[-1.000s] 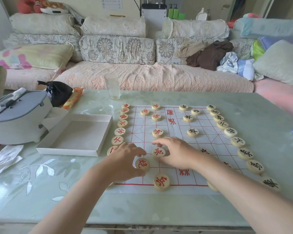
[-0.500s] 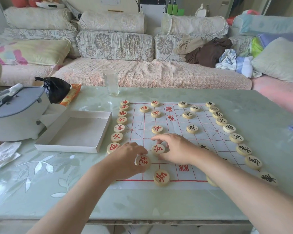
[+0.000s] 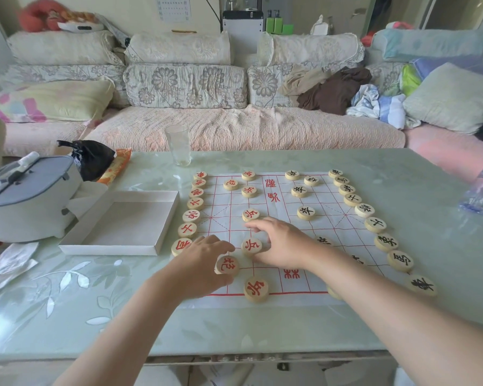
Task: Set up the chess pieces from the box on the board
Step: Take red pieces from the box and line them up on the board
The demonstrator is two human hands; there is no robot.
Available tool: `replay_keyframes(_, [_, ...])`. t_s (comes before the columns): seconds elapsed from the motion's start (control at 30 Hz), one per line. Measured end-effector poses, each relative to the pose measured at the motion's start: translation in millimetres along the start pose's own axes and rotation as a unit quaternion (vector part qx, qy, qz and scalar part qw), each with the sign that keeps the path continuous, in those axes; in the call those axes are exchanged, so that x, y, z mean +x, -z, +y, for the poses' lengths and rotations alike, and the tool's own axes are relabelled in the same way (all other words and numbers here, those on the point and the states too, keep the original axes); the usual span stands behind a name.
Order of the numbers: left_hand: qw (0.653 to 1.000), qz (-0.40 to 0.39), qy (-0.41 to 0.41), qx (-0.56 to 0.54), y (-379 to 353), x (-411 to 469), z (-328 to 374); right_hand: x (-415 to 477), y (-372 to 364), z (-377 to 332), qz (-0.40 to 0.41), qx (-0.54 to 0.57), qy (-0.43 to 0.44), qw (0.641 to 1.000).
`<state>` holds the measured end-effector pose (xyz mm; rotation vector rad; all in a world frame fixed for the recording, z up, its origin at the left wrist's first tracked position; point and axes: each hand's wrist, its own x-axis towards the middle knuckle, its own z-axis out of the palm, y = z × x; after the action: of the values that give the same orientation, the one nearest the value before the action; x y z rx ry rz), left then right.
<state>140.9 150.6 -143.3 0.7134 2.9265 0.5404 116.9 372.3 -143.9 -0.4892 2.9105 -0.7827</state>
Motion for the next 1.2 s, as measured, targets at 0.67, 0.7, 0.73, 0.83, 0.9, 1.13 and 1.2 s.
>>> replay_keyframes(0.67, [0.997,0.019,0.058,-0.052,-21,-44,36,-62,-13,-20,-0.051,-0.061,-0.013,0.997])
replay_keyframes(0.7, [0.997,0.02,0.055,-0.053,-21,-43,36,-61,-13,-20,-0.055,-0.062,-0.011,0.996])
replay_keyframes(0.73, [0.997,0.021,0.051,-0.057,-22,-42,36,-61,-12,-19,-0.058,-0.062,-0.008,0.996])
replay_keyframes(0.83, [0.996,0.029,0.042,-0.067,-24,-40,37,-60,-10,-18,-0.062,-0.053,-0.006,0.997])
replay_keyframes(0.9, [0.996,0.033,0.035,-0.074,-27,-38,39,-60,-10,-17,-0.064,-0.048,-0.009,0.997])
replay_keyframes(1.13, [0.996,0.032,0.027,-0.082,-30,-35,41,-58,-10,-20,-0.079,-0.06,-0.013,0.995])
replay_keyframes(1.2, [0.995,0.035,0.025,-0.085,-26,-36,39,-59,-7,-22,-0.074,-0.064,-0.012,0.995])
